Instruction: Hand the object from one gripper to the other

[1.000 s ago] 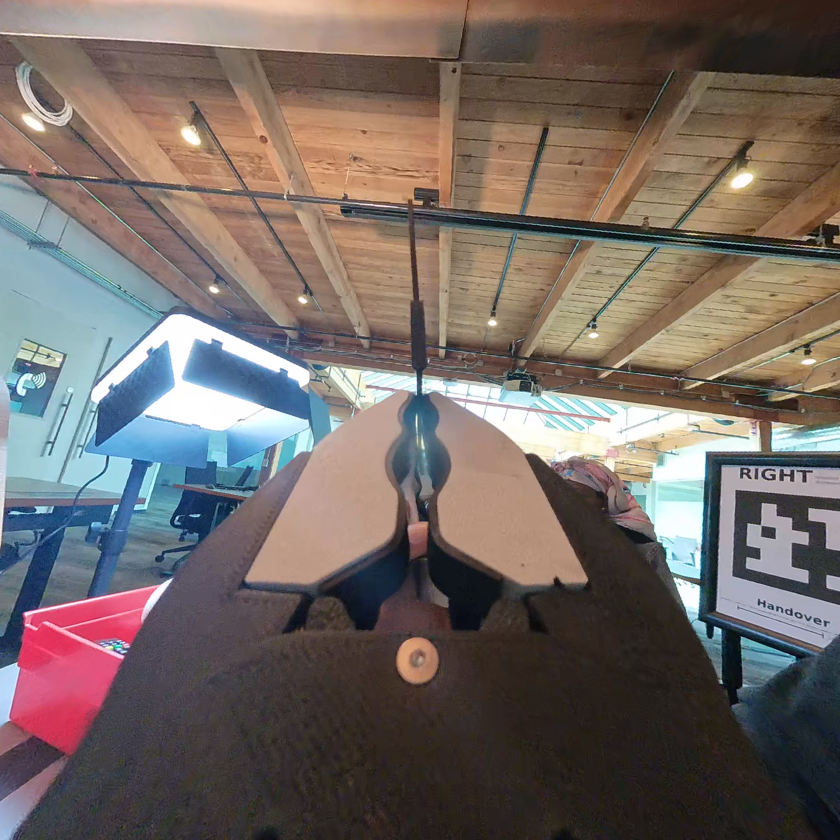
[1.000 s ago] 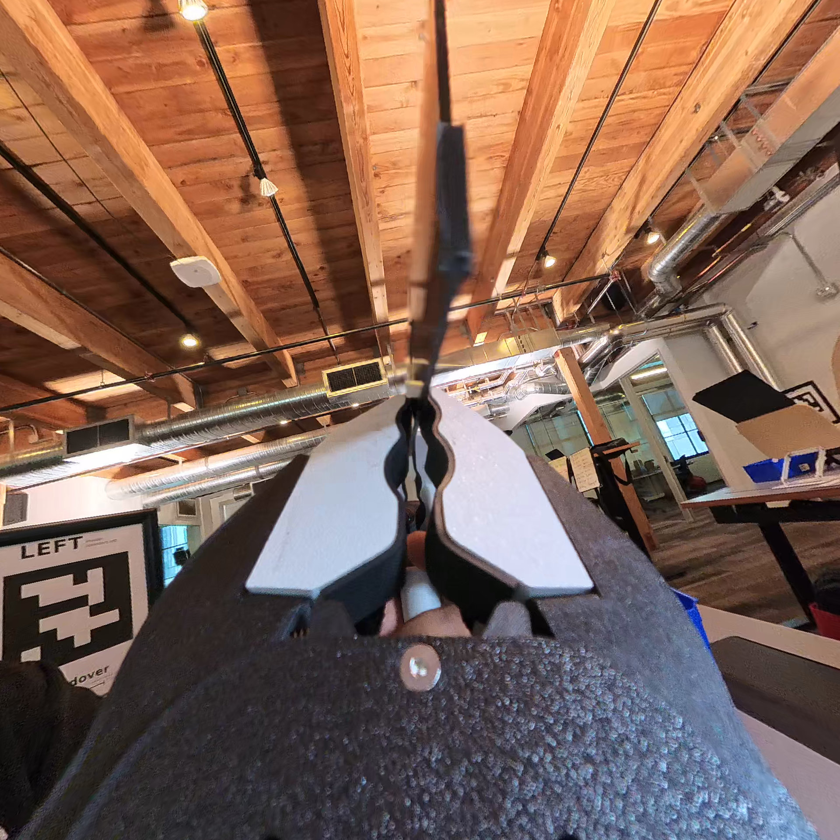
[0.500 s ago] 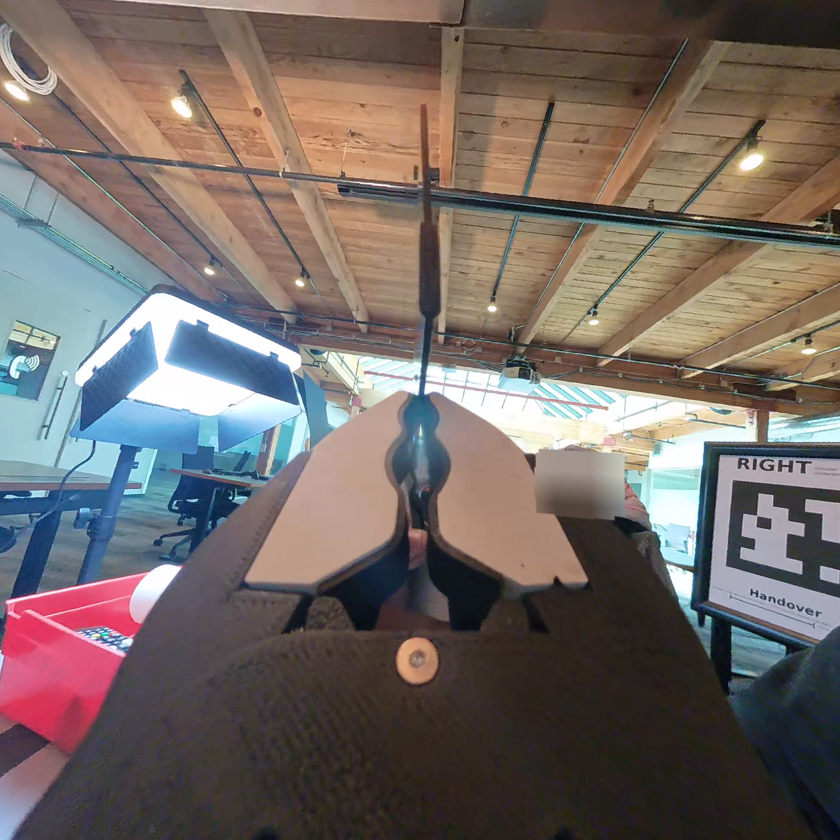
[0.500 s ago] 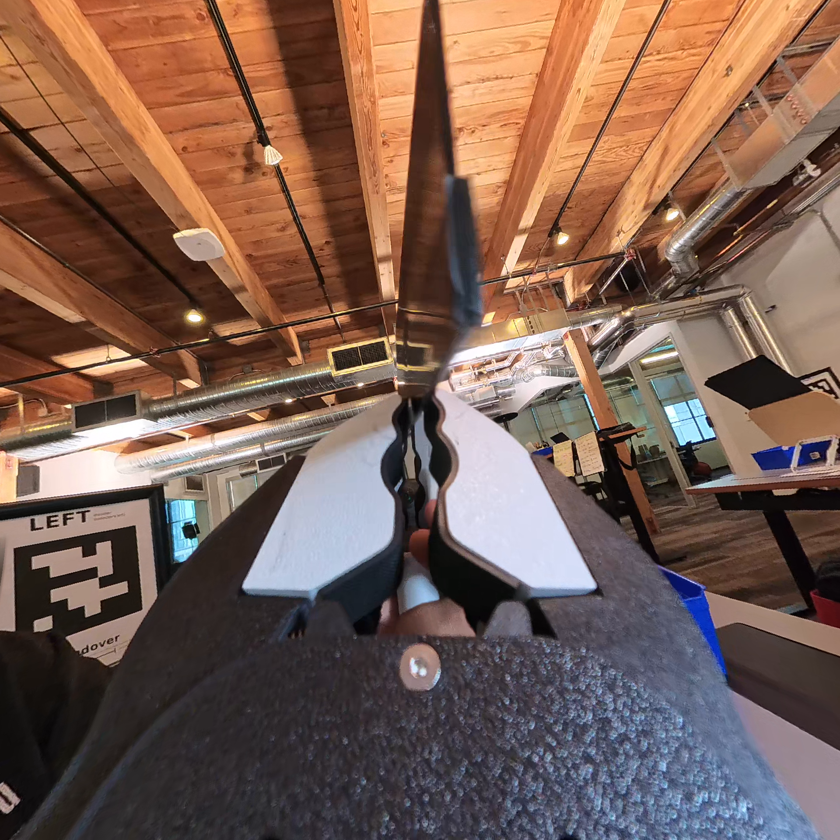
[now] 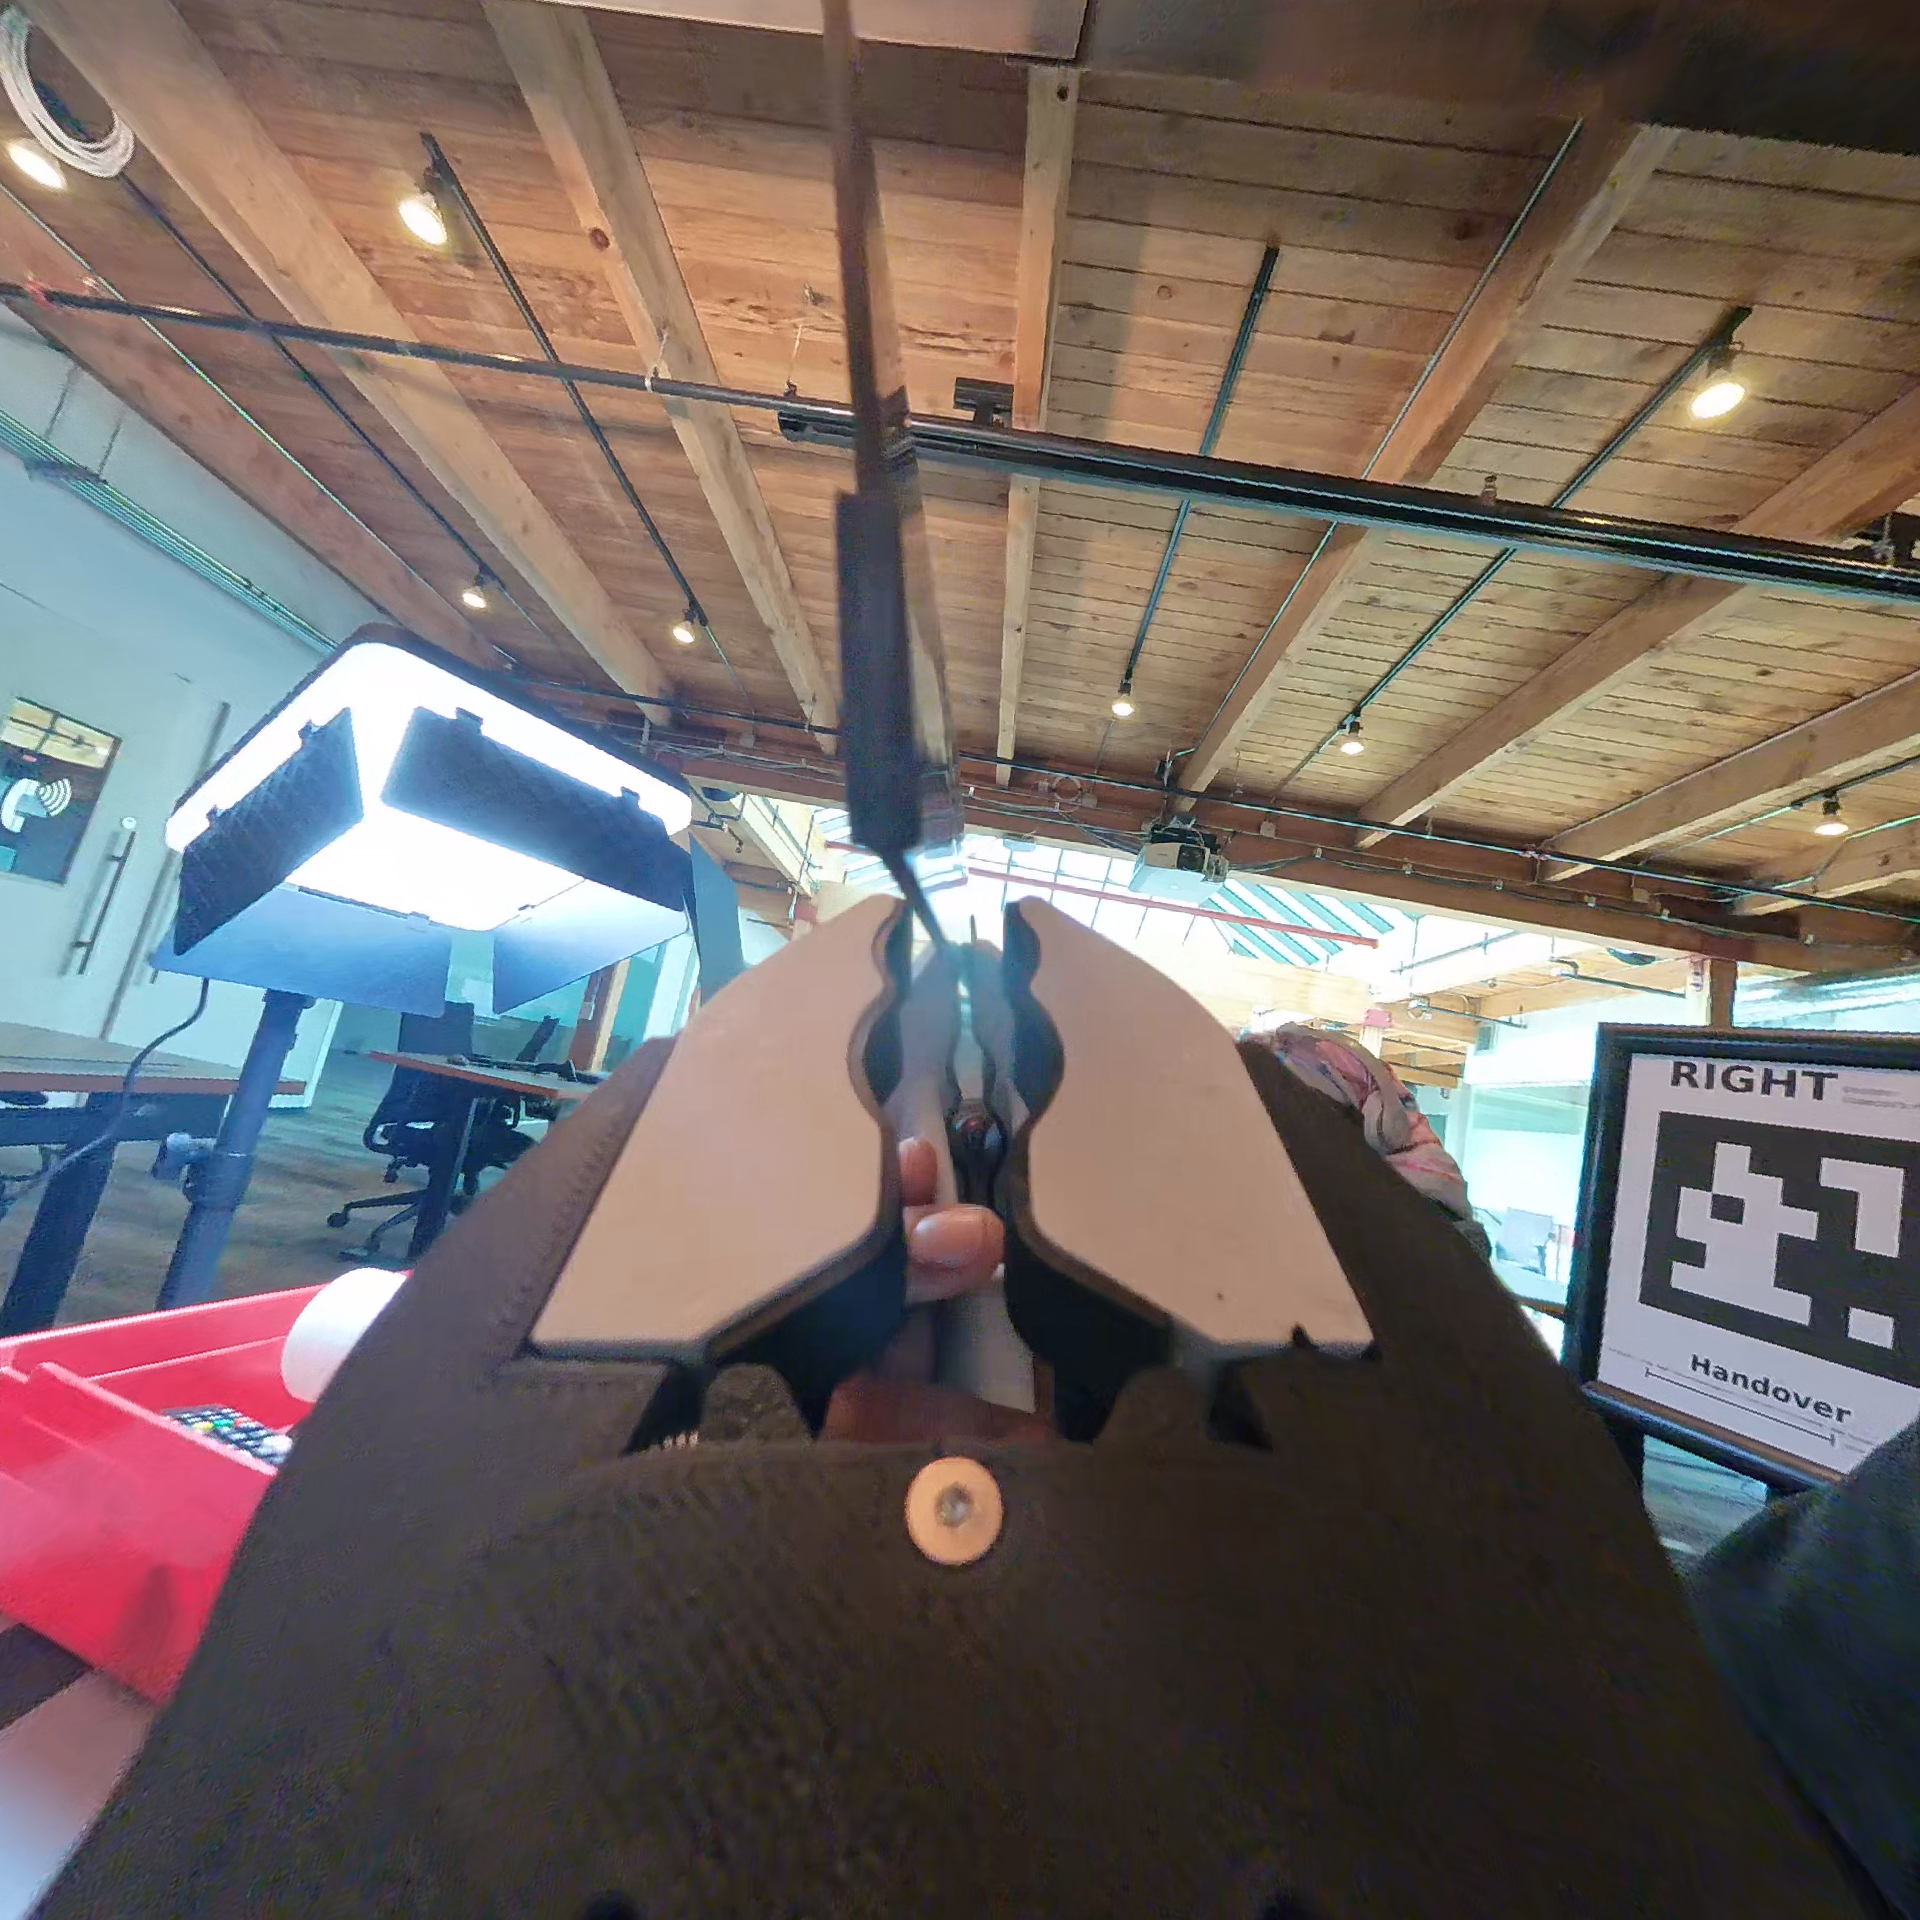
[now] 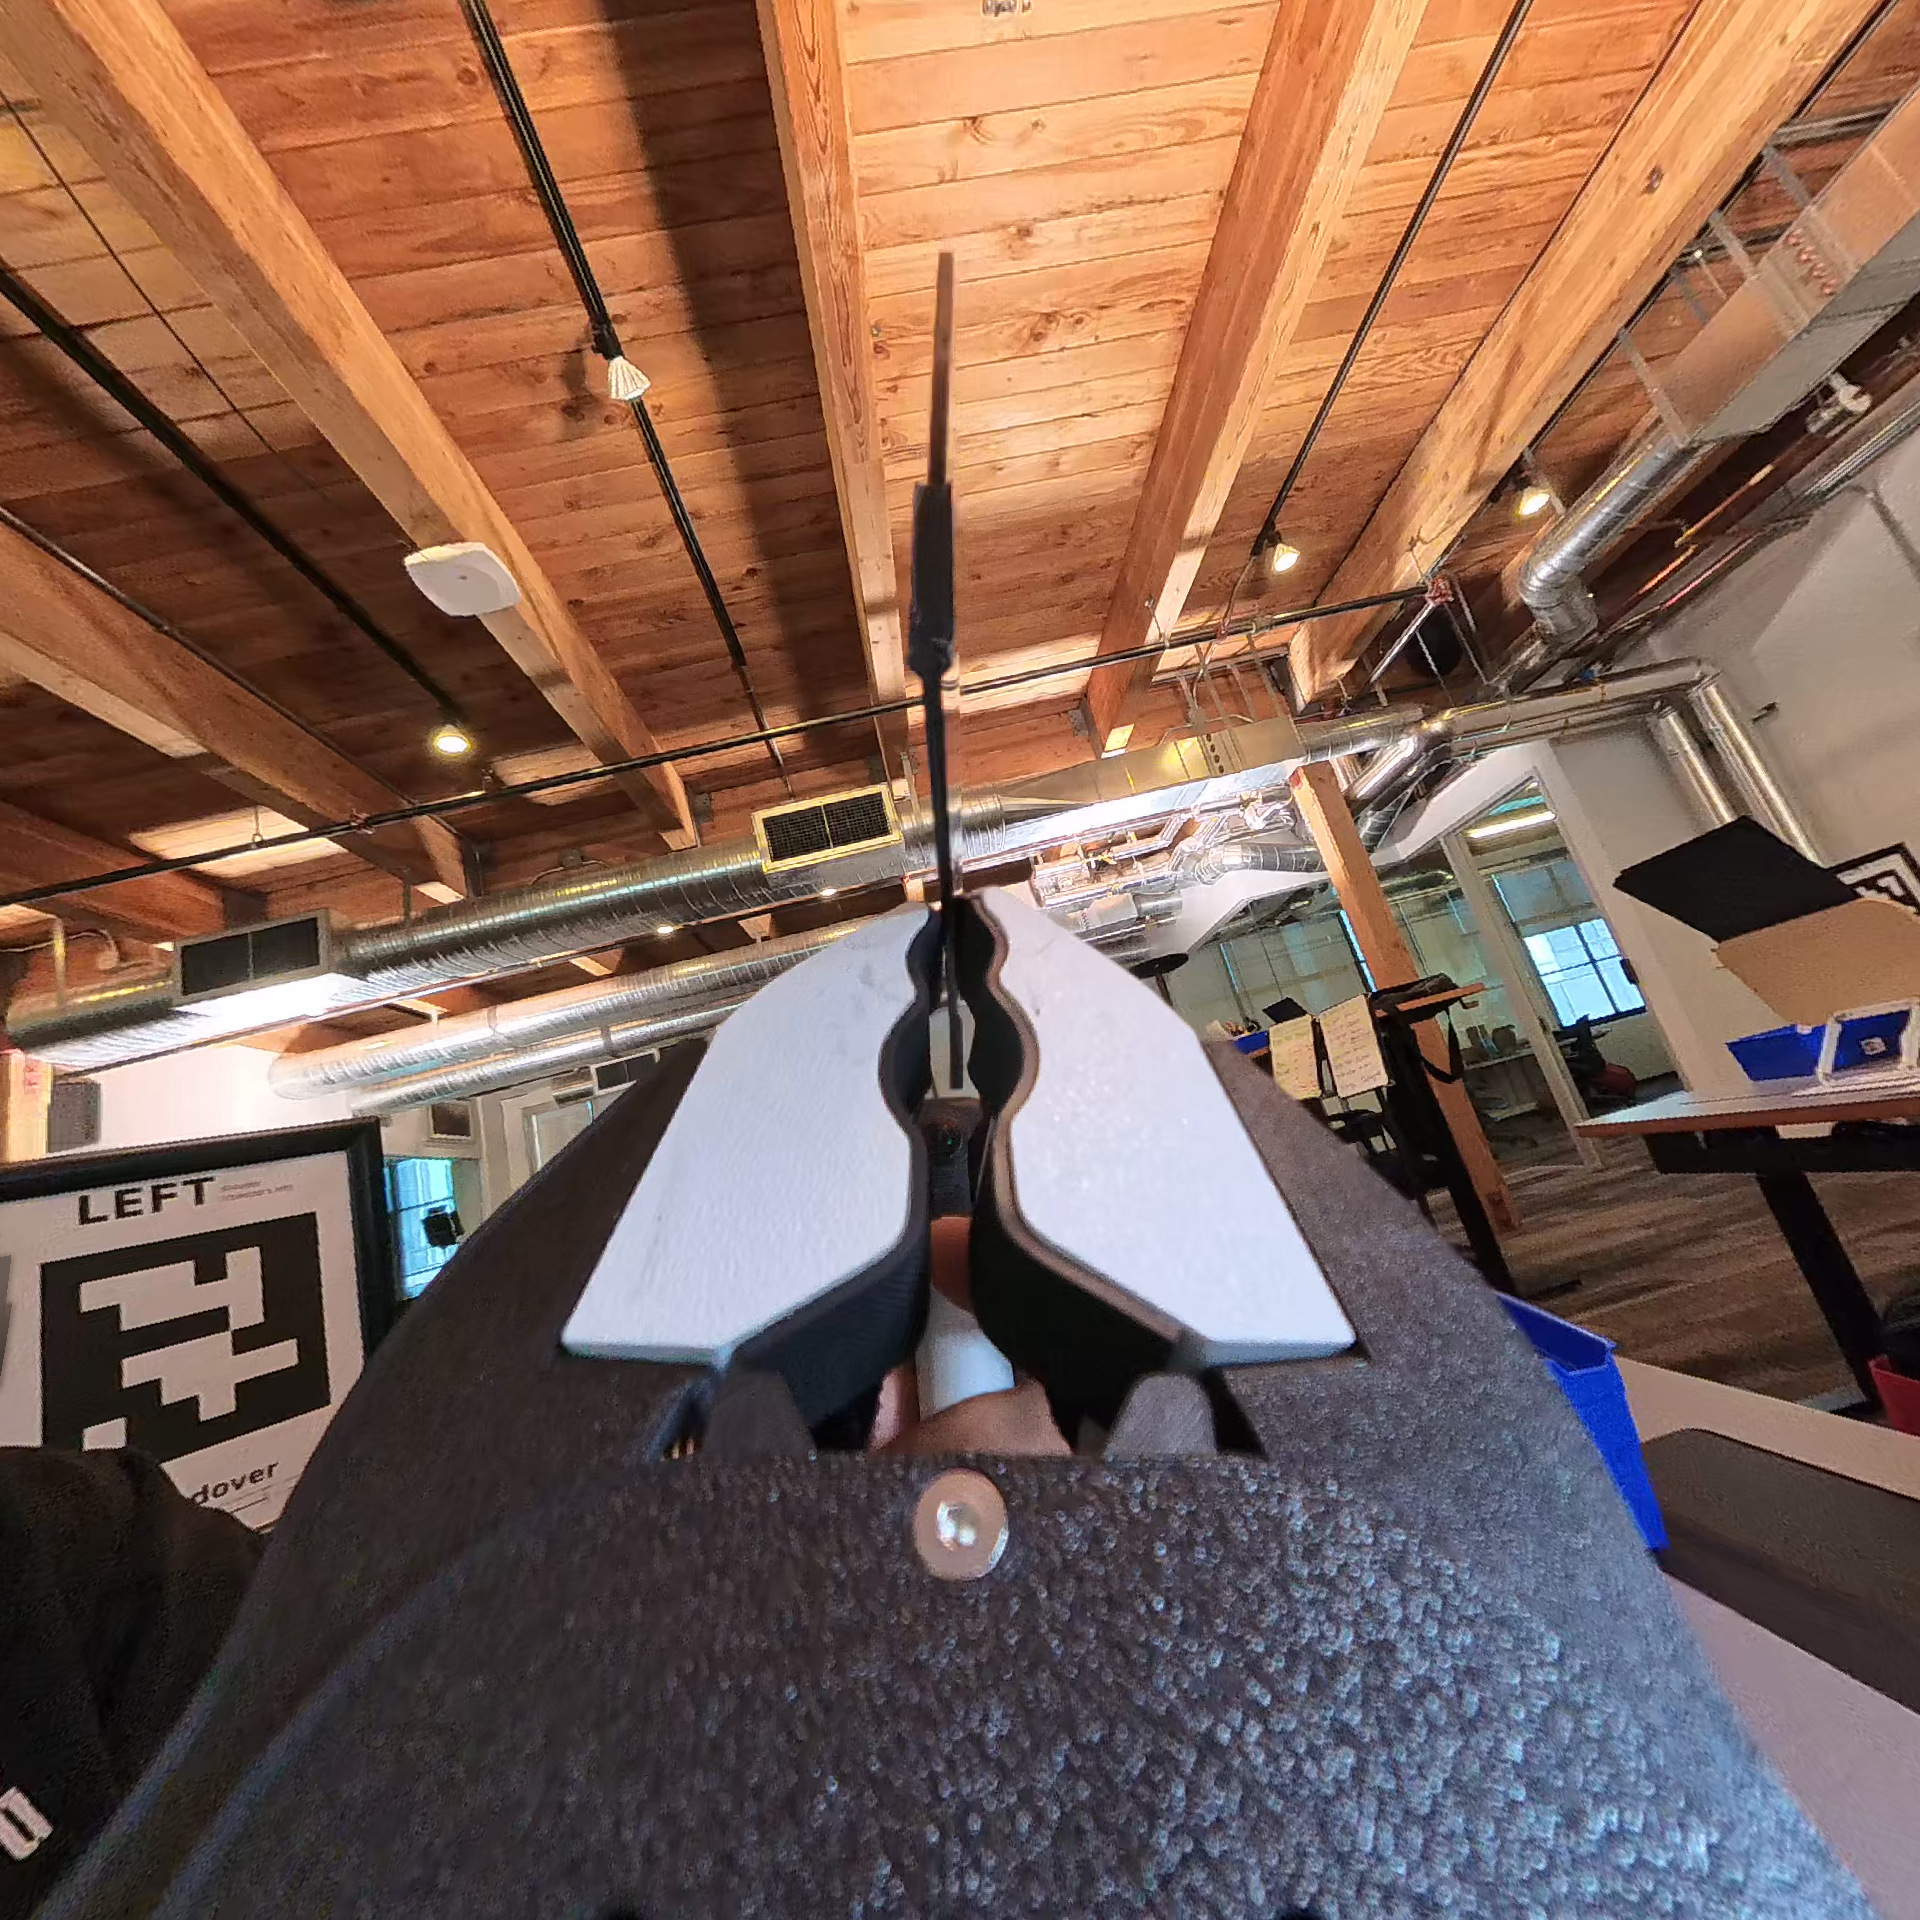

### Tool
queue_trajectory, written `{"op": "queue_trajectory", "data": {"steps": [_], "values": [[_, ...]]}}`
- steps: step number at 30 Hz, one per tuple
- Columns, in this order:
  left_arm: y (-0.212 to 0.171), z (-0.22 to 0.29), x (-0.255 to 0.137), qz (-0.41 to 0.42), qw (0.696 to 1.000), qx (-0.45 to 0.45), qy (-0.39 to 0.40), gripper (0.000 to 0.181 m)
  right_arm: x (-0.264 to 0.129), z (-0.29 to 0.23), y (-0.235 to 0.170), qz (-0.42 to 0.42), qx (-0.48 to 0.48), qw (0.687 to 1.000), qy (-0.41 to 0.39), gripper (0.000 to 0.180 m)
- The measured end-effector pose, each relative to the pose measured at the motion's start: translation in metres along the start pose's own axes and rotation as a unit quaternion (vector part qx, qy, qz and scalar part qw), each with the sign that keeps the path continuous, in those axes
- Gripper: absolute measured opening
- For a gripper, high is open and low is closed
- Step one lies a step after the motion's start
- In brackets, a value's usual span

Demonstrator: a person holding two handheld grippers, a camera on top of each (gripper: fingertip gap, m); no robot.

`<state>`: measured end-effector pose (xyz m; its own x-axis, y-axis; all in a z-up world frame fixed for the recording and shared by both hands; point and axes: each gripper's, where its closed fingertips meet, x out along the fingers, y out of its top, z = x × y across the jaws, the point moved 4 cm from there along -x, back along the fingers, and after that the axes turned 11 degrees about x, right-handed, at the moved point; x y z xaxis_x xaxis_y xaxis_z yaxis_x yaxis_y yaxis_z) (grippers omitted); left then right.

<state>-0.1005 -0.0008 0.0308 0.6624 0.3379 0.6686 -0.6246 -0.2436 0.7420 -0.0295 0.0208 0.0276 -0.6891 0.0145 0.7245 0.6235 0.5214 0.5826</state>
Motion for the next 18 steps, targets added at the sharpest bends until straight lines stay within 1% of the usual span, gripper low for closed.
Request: {"op": "queue_trajectory", "data": {"steps": [2, 5, 8, 11, 12, 13, 18], "values": [[-0.002, 0.001, 0.002, -0.010, 1.000, 0.009, 0.006, 0.002, 0.001, 0.001, -0.003, 0.000, 0.002, 1.000, 0.000, 0.002], [0.002, 0.000, 0.001, -0.024, 1.000, 0.011, -0.002, 0.003, 0.002, 0.001, -0.003, -0.019, -0.006, 1.000, -0.005, 0.003], [0.012, -0.005, -0.003, -0.015, 1.000, 0.014, -0.001, 0.002, -0.004, 0.002, 0.010, -0.003, -0.014, 1.000, -0.008, 0.011], [0.018, -0.008, -0.005, -0.020, 1.000, 0.016, -0.003, 0.002, -0.008, 0.003, 0.020, 0.006, -0.022, 1.000, -0.014, 0.012], [0.017, -0.009, -0.005, -0.025, 1.000, 0.015, -0.003, 0.002, -0.008, 0.003, 0.022, 0.009, -0.021, 1.000, -0.013, 0.011], [0.016, -0.009, -0.005, -0.030, 0.999, 0.015, -0.003, 0.002, -0.009, 0.003, 0.023, 0.011, -0.022, 1.000, -0.013, 0.003], [0.014, -0.011, -0.005, -0.026, 1.000, 0.002, 0.002, 0.002, -0.009, 0.002, 0.021, 0.014, -0.015, 1.000, -0.006, 0.002]]}}
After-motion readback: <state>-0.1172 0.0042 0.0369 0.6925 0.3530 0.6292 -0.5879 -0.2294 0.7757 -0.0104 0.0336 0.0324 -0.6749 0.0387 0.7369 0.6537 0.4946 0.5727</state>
